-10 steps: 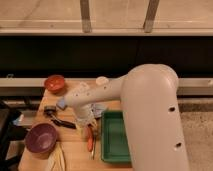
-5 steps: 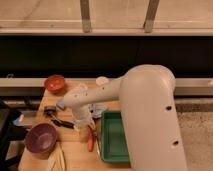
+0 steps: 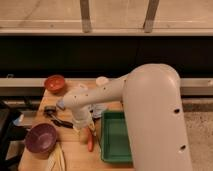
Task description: Place pepper in purple bowl
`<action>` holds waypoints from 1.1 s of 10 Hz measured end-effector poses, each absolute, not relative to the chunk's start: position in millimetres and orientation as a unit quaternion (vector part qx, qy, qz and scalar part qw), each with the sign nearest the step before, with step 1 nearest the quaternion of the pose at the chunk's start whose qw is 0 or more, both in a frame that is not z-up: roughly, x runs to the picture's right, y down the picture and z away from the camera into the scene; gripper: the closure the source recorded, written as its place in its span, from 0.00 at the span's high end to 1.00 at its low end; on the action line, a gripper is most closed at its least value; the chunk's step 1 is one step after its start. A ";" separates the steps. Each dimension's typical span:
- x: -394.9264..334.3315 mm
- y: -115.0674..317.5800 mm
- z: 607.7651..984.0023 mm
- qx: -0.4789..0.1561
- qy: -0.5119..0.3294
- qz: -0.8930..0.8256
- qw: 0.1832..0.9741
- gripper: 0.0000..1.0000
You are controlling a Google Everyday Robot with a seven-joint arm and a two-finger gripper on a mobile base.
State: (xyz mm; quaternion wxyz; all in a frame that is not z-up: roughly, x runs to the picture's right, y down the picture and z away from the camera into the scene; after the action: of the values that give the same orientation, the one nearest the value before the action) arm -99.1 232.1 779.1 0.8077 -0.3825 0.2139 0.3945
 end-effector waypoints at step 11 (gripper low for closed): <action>-110.1 260.2 791.8 -0.419 0.220 0.379 0.795 0.59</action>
State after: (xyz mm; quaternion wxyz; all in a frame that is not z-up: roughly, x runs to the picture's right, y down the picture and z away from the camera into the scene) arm -110.1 260.2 791.8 0.7952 -0.4190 0.2204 0.3788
